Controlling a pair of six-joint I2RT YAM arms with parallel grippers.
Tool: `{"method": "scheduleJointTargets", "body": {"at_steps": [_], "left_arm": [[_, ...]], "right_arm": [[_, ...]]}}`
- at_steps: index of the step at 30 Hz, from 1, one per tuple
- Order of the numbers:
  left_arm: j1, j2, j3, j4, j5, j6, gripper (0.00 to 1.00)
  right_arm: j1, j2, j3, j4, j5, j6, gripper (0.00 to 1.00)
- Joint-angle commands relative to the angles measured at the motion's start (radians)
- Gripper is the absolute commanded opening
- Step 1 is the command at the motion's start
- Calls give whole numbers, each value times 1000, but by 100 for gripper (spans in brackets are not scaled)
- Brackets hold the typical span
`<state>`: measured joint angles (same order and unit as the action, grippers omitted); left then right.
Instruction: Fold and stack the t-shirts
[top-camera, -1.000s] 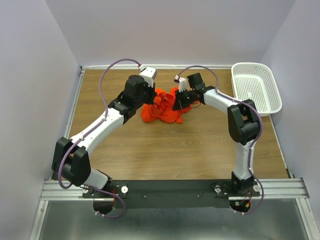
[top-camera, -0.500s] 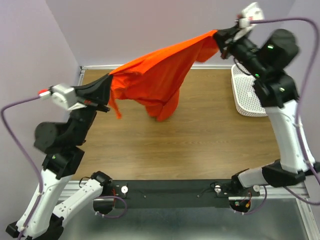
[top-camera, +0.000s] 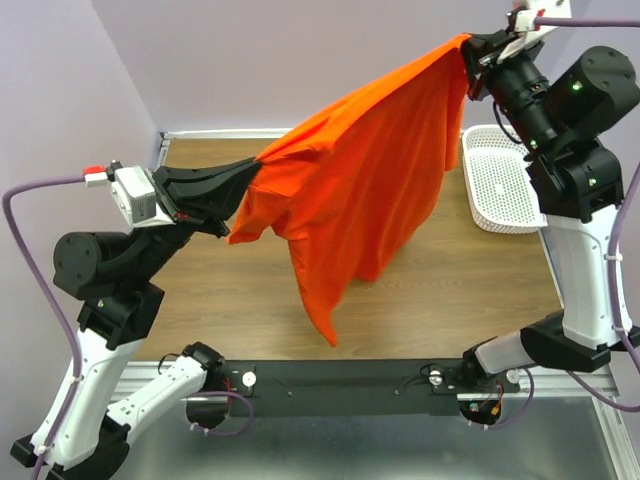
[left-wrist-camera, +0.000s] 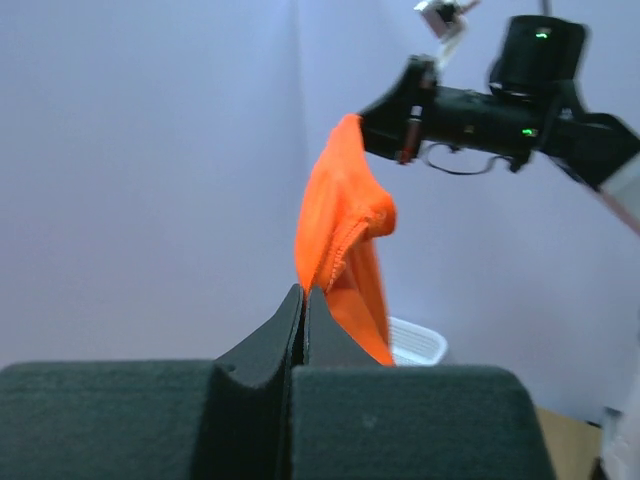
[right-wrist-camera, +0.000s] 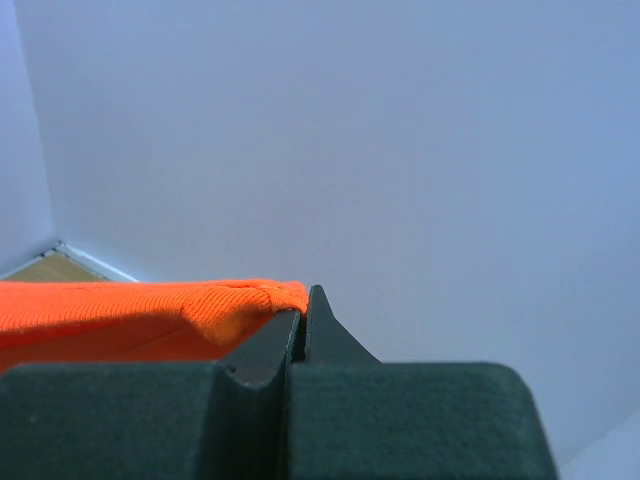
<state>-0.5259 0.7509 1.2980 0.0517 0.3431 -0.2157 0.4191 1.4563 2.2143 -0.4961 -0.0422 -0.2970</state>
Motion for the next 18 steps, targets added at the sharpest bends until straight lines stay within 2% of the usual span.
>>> {"method": "scheduleJointTargets", "body": {"at_steps": [1,3,6,9,10,11,13,16,17,18], "left_arm": [[1,37,17,152,292,-175,0],[-3,53,7,253,384,-246,0],[-31,74,3,307,419,-329,0],[-68,67,-41,342,381,-404,0],[-88,44,-98,358,313,-422,0],[-89,27,-133,358,312,-444,0],[-91,-45,-246,320,112,-488,0],[-91,-138,-330,93,-98,-453,0],[-91,-160,-347,27,-281,-456,0],[-91,-185,-402,-81,-376,-471,0]], "right_arm": [[-14,-74,74,27,107,-28,1],[-14,-82,77,27,88,-30,1],[-14,-67,82,25,49,-14,1],[-14,4,93,19,-28,25,1],[-14,60,106,16,-80,56,0],[-14,103,120,16,-106,73,0],[-13,247,177,16,-178,126,1],[41,398,220,46,-185,144,1],[65,442,220,60,-171,122,1],[114,546,225,73,-130,111,1]]}}
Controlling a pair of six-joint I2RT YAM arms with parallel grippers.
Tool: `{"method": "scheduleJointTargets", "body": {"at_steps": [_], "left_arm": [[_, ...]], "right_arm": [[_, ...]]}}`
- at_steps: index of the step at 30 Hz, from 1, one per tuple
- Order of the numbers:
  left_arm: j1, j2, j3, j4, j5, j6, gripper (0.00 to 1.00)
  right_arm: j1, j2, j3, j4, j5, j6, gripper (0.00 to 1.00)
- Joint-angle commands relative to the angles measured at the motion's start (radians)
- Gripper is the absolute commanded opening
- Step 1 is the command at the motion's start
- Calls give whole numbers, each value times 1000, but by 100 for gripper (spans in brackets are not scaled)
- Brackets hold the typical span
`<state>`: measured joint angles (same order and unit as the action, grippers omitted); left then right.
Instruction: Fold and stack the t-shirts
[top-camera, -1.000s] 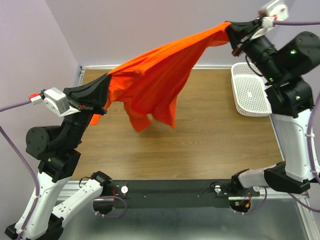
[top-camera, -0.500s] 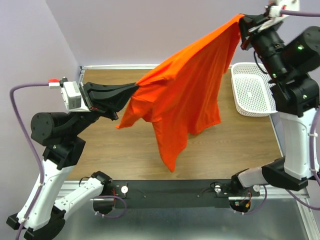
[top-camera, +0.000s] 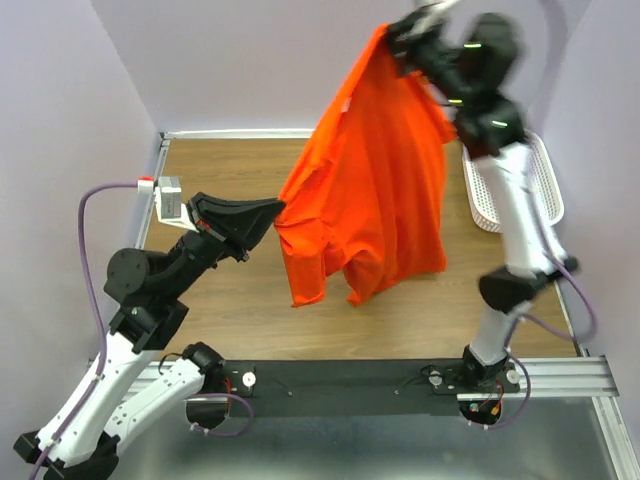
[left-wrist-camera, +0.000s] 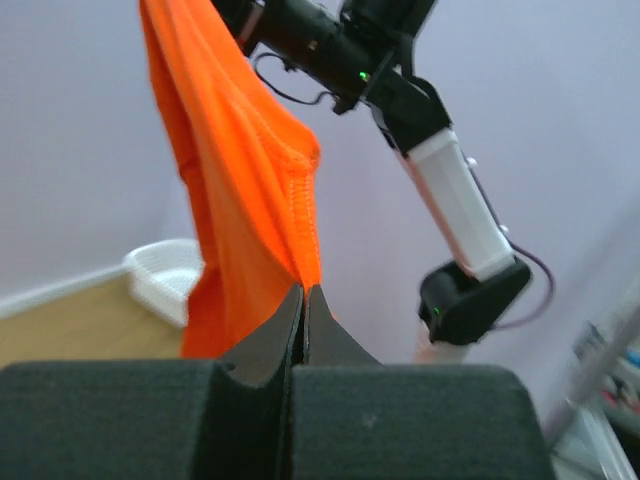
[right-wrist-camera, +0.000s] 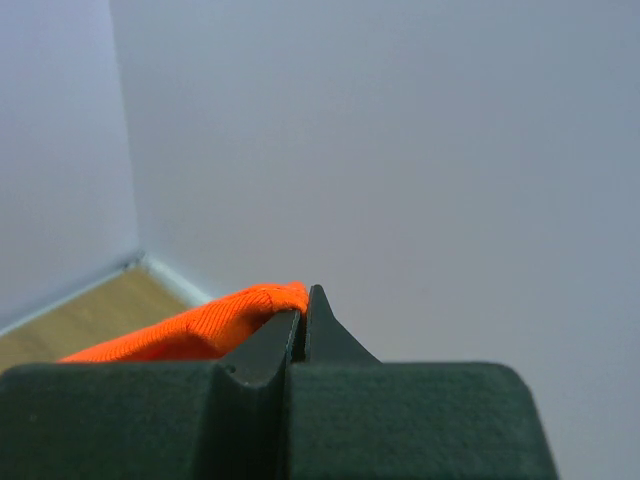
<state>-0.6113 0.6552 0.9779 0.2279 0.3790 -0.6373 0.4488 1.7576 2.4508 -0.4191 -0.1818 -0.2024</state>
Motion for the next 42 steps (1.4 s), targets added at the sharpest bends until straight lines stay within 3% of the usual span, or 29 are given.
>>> {"method": "scheduleJointTargets", "body": {"at_steps": [1,2,4,6,8,10,11,12,13,15,17,18,19,21,24,26,27,31,32,33,34,36,37,38,42], "left_arm": [[-4,-138,-112,-306,-496,-109,0],[-4,-163,-151,-341,-626,-134,0],[-4,-238,-260,-445,-750,-212,0],[-2,-287,-323,-516,-900,-361,0],[-2,-353,-409,-634,-1003,-546,0],[-4,-390,-453,-746,-1063,-631,0],[-4,-396,-458,-786,-1063,-683,0],[-2,-397,-456,-808,-1078,-703,11],[-4,-399,-440,-841,-1089,-703,42],[-4,-407,-395,-852,-1109,-658,63],[-4,-431,-369,-825,-1140,-593,74],[-4,-439,-358,-787,-1140,-563,82],[-4,-445,-338,-760,-1138,-473,83],[-4,-437,-315,-719,-1120,-435,85],[-4,-410,-306,-648,-1025,-268,85],[-4,-384,-332,-491,-882,-70,85],[-4,-364,-338,-448,-846,-38,84],[14,-33,-291,-242,-737,144,86],[43,39,-268,-233,-676,189,86],[139,103,-236,-154,-610,211,86],[221,227,-220,-86,-427,206,83],[361,398,-181,-21,-252,191,81],[419,399,-159,-7,-214,183,81],[483,502,-136,-1,-195,186,81],[548,779,26,-28,-184,267,80]], "right_arm": [[109,296,-7,23,28,5,1],[134,343,0,42,48,-12,0],[207,495,7,106,131,-15,1],[258,593,10,163,220,-20,7],[329,715,11,265,407,-5,35],[361,784,34,293,485,11,73],[361,789,34,289,484,11,82],[360,789,33,280,487,15,86],[344,766,34,243,479,23,88],[286,708,-10,174,394,46,89],[246,613,-114,135,274,-1,96],[234,489,-181,117,212,-41,99],[210,403,-376,106,73,-89,100],[192,197,-557,100,-58,-202,100],[168,70,-777,19,-113,-258,100],[125,-10,-870,-30,-133,-246,100],[101,-30,-953,-36,-154,-221,100],[-128,-66,-1091,-56,-323,-146,94],[-154,-70,-1108,-61,-326,-149,93],[-189,-73,-1145,-64,-318,-157,92],[-199,-76,-1161,-73,-268,-188,92],[-214,-76,-1187,-86,-164,-218,93],[-222,-73,-1199,-89,-136,-235,93],[-232,-69,-1216,-90,-116,-265,93],[-289,-27,-1222,-92,-29,-344,93]]}}
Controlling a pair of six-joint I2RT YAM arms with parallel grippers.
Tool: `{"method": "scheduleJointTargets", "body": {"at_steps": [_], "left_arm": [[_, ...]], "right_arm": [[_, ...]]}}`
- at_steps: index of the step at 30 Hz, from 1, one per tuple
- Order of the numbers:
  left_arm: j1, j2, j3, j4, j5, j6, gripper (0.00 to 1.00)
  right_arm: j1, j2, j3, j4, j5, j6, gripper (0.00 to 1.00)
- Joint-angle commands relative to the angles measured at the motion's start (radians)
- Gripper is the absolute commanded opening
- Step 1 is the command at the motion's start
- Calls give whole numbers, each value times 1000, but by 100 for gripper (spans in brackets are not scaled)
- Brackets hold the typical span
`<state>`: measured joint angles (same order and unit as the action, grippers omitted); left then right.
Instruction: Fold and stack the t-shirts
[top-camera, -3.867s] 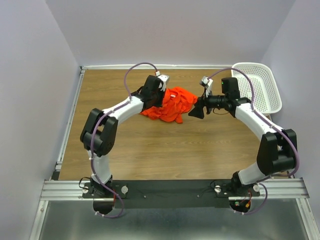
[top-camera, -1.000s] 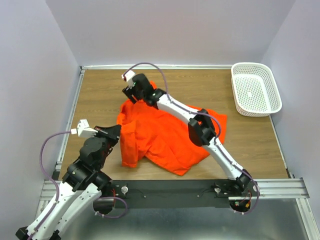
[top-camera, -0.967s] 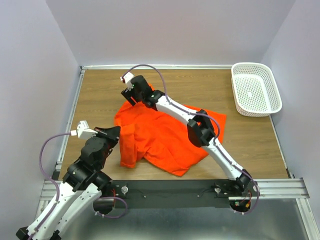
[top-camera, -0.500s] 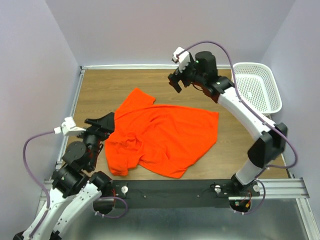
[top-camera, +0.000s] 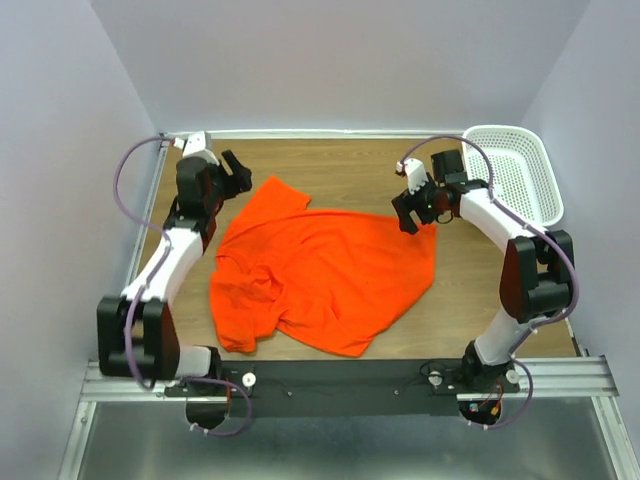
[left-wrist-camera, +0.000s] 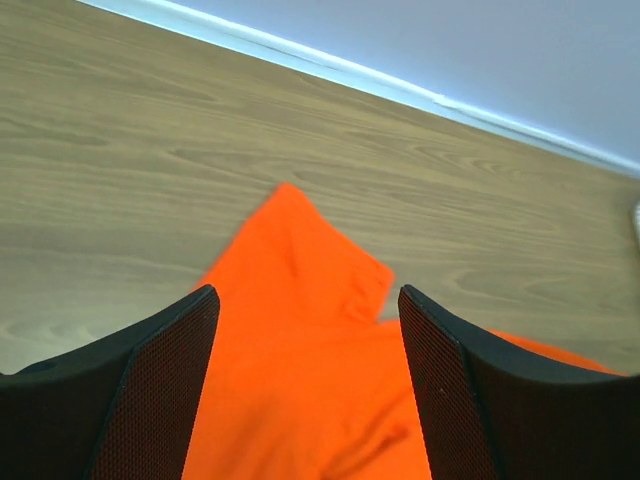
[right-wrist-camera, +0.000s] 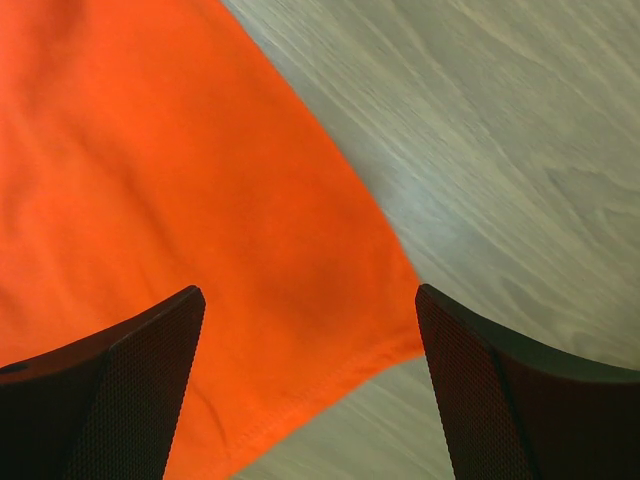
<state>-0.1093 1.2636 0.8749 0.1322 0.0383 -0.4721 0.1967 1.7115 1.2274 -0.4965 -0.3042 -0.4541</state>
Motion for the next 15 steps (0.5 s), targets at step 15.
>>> {"method": "scheduleJointTargets", "body": {"at_steps": [15], "left_arm": [[59,807,571,-149,344,355,74]], "right_arm": [[-57,154,32,-48,36,-117,89]]}}
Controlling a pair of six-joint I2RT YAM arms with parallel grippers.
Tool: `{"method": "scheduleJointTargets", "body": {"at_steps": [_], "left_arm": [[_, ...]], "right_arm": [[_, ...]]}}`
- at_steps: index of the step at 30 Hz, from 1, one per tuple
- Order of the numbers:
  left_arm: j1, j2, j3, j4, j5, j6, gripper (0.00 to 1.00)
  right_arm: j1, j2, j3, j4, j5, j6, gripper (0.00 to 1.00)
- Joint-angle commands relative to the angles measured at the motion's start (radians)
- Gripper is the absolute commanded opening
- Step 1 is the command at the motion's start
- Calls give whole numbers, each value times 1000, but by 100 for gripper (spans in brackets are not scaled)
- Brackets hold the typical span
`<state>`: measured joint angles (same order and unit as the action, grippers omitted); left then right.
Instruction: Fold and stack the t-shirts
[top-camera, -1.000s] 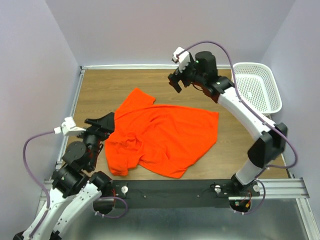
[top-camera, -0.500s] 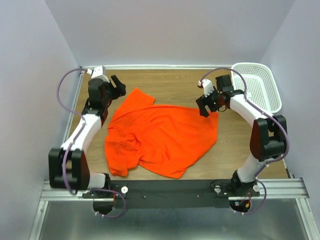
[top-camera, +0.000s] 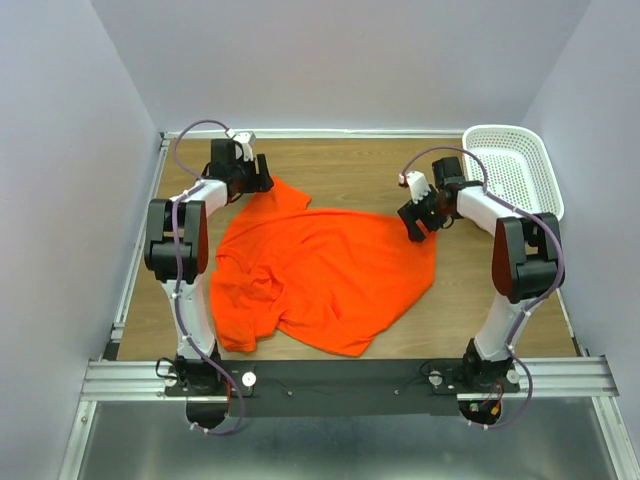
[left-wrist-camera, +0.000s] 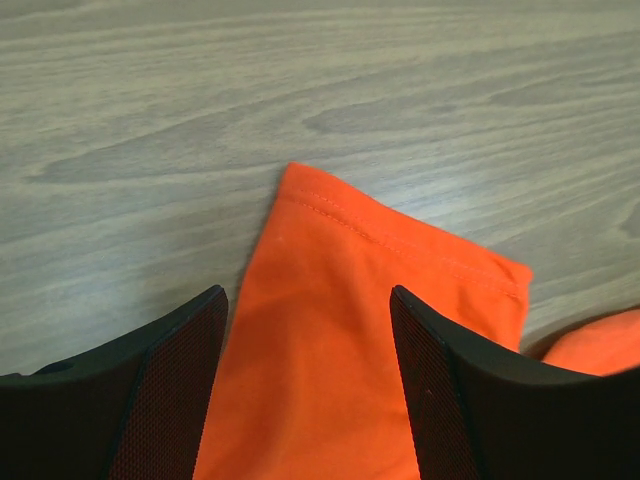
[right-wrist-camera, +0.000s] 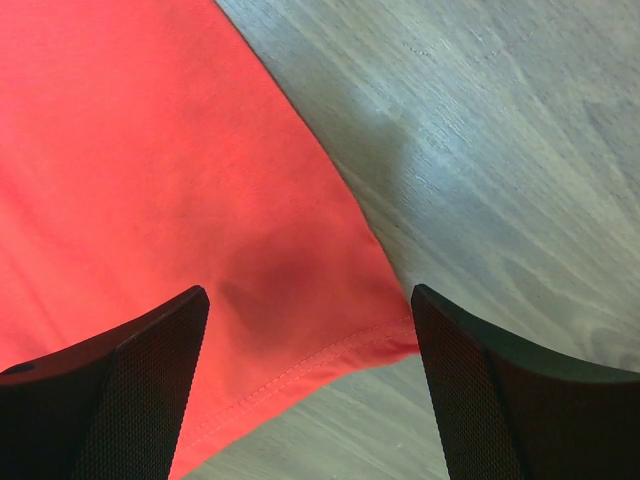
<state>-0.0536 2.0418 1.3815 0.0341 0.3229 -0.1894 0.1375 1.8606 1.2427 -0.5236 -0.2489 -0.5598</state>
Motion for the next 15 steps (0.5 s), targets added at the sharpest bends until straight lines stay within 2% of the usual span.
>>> {"method": "scheduleJointTargets", "body": {"at_steps": [1,8,15], "left_arm": [[1,56,98,-84,51,85,74],[-2,133,171,-161,16,137,74],[-12,169,232,-243,94,133,68]], "right_arm": [[2,8,15,-21,-15,-11,89],[1,58,43,-26,33,-6,87],[2,66,75,-32,62,-6,86]]}}
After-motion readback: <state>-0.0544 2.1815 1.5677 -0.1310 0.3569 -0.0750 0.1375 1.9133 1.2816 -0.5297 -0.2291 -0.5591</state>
